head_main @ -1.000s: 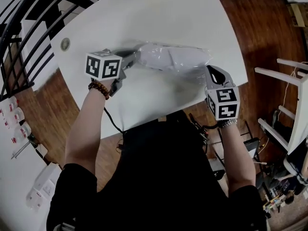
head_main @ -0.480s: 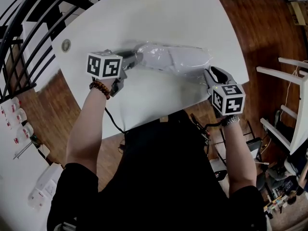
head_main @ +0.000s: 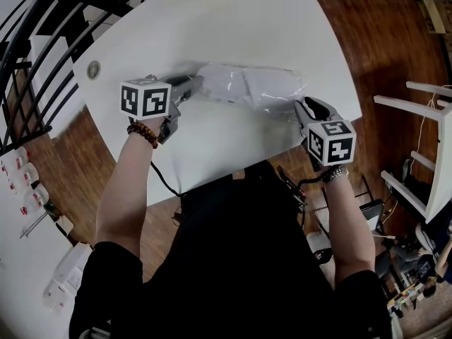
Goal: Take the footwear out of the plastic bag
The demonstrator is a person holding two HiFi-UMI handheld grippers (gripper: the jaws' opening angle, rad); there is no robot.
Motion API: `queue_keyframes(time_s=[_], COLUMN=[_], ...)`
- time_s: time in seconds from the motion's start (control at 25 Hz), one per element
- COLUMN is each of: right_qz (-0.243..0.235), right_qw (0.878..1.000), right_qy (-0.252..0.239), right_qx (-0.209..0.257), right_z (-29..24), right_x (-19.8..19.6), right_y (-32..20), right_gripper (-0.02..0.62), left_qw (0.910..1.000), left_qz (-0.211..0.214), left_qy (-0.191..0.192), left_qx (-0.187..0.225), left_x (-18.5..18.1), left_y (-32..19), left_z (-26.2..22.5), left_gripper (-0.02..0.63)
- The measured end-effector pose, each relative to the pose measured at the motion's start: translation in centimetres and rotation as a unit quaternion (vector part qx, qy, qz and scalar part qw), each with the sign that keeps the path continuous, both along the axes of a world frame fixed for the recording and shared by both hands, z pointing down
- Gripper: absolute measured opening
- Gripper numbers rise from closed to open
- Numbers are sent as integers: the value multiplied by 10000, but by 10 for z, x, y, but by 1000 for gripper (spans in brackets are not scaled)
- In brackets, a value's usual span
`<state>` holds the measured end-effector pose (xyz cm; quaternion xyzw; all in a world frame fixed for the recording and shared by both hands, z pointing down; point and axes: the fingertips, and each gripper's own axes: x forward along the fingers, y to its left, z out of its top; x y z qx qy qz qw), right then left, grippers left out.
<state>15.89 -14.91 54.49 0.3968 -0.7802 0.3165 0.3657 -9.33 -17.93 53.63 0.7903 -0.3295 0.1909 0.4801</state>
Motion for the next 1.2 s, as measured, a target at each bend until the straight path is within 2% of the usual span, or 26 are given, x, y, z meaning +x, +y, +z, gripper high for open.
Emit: queue_keyframes(time_s=[0.2,0.44,0.56,0.8,1.2], right_qz=[85,-67,-165,-223,-148], right_qw=[9999,9961,9963,9978,9985], right_qy=[-99,-551,-410,-120,45], right_qx=[-87,-679,-739,-606,-525], right_z=[-1,8,12,13,13], right_x=[9,-1,-2,2,9], right_y=[5,26,30,27,24], right_gripper=[100,100,96,-4,-6], left_qw=[9998,9998,9998,9994,9983], left_qz=[-116,-187,-176,-246,-499], left_qy=[-143,-87,-94,-234,-281], left_qx=[59,12,28,67,74], left_x=[-9,-11,-9,-14,-35], left_y=[-1,2,1,-1,1], left_z=[-1,2,2,1,-3], left_gripper=[74,72,72,74,74])
